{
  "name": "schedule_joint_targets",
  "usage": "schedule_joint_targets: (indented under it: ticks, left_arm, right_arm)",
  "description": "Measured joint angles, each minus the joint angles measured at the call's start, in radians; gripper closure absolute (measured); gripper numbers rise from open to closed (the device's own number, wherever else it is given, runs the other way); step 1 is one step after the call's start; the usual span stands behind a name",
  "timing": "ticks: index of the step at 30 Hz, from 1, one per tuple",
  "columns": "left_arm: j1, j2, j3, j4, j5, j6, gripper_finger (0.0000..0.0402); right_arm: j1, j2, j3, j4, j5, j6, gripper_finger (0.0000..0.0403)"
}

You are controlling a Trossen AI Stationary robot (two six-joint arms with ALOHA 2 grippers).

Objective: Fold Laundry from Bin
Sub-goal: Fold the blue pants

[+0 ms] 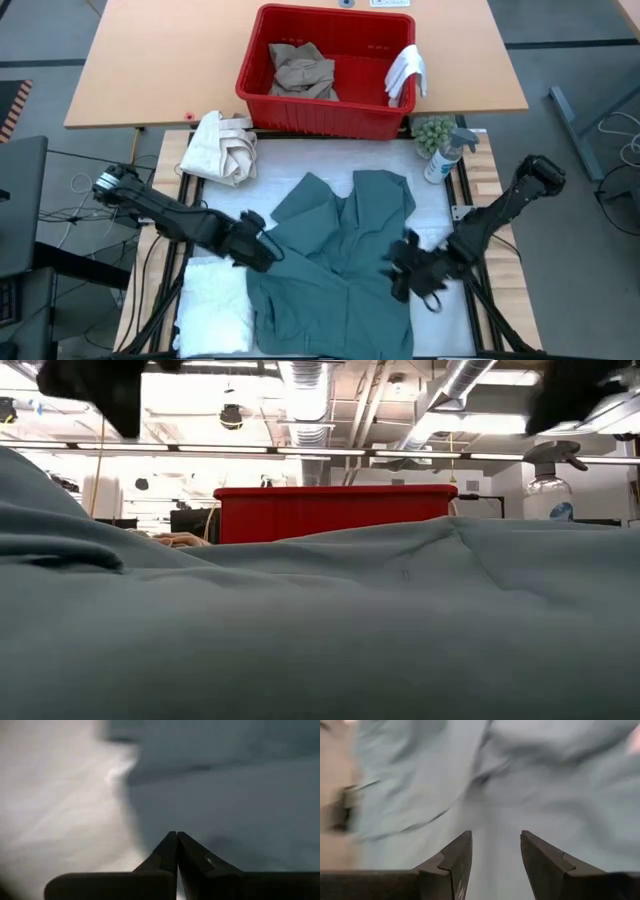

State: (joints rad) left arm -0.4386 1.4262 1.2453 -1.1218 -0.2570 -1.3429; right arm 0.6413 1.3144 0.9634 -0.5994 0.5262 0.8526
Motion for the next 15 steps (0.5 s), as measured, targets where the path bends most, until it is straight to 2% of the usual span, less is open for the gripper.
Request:
schedule_joint_targets:
  ticks: [2,5,7,11,15]
  left_arm:
    - [-0.032,-0.033,0.008,0.100,-0.016,-0.002,0.0401]
    - [-0.079,-0.090,0.029,0.227,-0.091,-0.016,0.0401]
    - [-0.116,-0.121,0.029,0.259,-0.161,-0.040,0.0401]
    - [-0.191,-0.148,0.029,0.289,-0.320,-0.101,0.0385]
    - [-0.230,-0.148,0.029,0.292,-0.433,-0.147,0.0350]
  right_arm:
    - [-0.111,0.001,0.027,0.006,-0.020,-0.131,0.0210]
    - [-0.302,0.000,0.078,0.068,-0.131,-0.366,0.0210]
    - [-0.436,0.000,0.094,0.150,-0.221,-0.501,0.0210]
    - [-0.697,0.033,0.119,0.277,-0.352,-0.669,0.0208]
    - [-0.867,0.148,0.137,0.330,-0.473,-0.812,0.0191]
